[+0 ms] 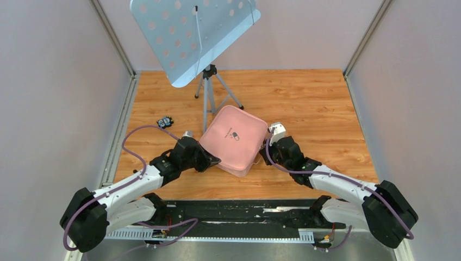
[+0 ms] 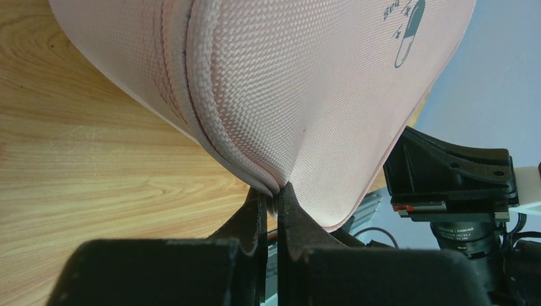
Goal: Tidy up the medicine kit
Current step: Zip the medicine box at the center of the board.
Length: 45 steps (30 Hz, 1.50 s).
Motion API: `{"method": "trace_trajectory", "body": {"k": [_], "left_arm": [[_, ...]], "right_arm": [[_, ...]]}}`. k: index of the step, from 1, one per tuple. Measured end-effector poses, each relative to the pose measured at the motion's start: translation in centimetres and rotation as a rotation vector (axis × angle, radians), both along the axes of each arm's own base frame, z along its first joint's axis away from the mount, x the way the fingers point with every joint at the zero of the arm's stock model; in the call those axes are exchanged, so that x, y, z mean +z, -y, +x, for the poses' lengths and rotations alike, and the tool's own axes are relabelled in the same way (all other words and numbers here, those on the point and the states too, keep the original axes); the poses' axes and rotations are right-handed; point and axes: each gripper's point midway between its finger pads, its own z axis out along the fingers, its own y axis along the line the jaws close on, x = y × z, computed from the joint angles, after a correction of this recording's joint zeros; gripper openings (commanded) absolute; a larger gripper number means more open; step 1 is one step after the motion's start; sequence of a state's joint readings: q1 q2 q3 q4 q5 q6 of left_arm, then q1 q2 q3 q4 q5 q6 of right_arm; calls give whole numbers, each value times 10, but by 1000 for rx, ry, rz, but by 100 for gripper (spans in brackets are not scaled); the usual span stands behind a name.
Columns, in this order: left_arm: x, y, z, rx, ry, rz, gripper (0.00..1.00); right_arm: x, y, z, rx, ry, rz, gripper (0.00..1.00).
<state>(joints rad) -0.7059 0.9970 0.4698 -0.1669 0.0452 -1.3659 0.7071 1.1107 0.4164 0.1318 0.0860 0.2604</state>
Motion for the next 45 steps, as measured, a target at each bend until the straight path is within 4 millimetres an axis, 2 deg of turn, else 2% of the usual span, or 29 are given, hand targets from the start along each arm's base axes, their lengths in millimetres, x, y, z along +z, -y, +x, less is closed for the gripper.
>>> {"method": "trace_trajectory", "body": {"k": [20, 21, 24, 28, 30, 31, 32, 33, 36, 37, 38, 39, 41, 45], "left_arm": [[0, 0, 0, -3, 1, 0, 0], [0, 0, 0, -3, 1, 0, 0], [0, 0, 0, -3, 2, 0, 0], [-2, -2, -1, -2, -3, 10, 0], [-2, -3, -1, -4, -4, 15, 15], [-2, -4, -1, -5, -3, 18, 33], [-2, -4, -2, -10, -3, 26, 41], [-3, -5, -2, -21, 3, 39, 54], [-2, -9, -5, -53, 18, 78, 73], [0, -9, -5, -61, 26, 84, 81], [2, -10, -6, -70, 34, 91, 84], [5, -10, -6, -78, 43, 94, 95], [14, -10, -5, -94, 65, 104, 99], [37, -9, -2, -136, 127, 125, 100]], "right_arm": [[1, 8, 12, -42, 2, 24, 0], [0, 8, 13, -45, 1, 26, 5], [1, 9, 13, -51, -3, 35, 29], [8, 21, 18, -100, 12, 40, 51], [16, 27, 18, -121, 27, 49, 62], [20, 29, 17, -127, 33, 56, 65], [25, 32, 15, -135, 42, 65, 67], [31, 33, 13, -140, 51, 77, 72], [51, 40, 6, -162, 91, 125, 96], [57, 43, 4, -174, 101, 141, 100], [61, 46, 3, -187, 108, 155, 100], [65, 49, 2, -203, 113, 157, 100], [68, 58, 2, -255, 103, 151, 100], [71, 73, 10, -374, 37, 92, 100]]}}
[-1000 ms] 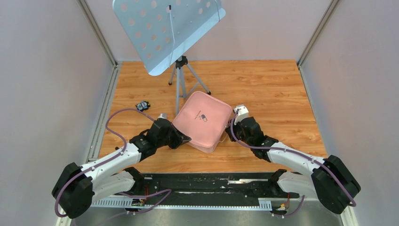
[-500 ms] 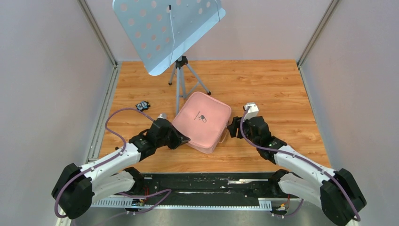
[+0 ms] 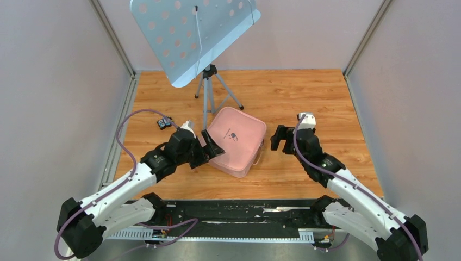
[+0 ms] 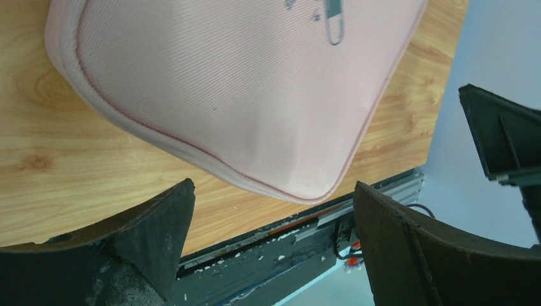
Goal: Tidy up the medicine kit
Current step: Zip the medicine box at the center of the board, then reset both arms
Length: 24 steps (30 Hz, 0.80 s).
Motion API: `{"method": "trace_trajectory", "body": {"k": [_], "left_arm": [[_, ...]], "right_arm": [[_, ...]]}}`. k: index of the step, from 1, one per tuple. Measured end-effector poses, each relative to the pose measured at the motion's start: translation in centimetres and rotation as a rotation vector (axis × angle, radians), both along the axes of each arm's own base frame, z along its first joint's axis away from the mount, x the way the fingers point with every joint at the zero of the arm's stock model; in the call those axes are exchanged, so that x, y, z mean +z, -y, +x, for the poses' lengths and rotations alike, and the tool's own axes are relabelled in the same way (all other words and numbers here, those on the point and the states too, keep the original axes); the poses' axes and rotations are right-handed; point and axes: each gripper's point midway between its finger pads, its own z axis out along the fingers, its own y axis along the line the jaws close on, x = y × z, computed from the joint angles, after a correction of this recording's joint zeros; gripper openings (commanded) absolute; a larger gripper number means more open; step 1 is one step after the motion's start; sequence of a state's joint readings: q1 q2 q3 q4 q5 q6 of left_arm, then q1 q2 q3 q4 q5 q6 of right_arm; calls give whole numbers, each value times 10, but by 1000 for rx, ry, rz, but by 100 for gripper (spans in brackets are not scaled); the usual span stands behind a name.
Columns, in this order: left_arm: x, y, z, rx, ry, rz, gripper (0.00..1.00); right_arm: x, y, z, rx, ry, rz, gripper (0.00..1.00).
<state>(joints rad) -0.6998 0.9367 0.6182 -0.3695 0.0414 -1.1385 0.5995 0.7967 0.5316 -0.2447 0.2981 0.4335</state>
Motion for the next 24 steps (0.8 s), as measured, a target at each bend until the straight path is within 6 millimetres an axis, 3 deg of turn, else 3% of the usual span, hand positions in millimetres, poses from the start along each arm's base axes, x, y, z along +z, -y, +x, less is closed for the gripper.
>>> {"method": "trace_trajectory", "body": {"k": [7, 13, 19, 24], "left_arm": [[59, -20, 11, -35, 206, 110, 100], [118, -75, 25, 74, 453, 300, 100], [141, -142, 35, 228, 519, 565, 100], [135, -182, 37, 312, 467, 699, 100]], "right_arm": [[11, 27, 33, -219, -176, -50, 100], [-1, 73, 43, -409, -294, -64, 100], [-4, 106, 40, -510, -334, -68, 100], [-2, 113, 40, -532, -336, -66, 100]]}}
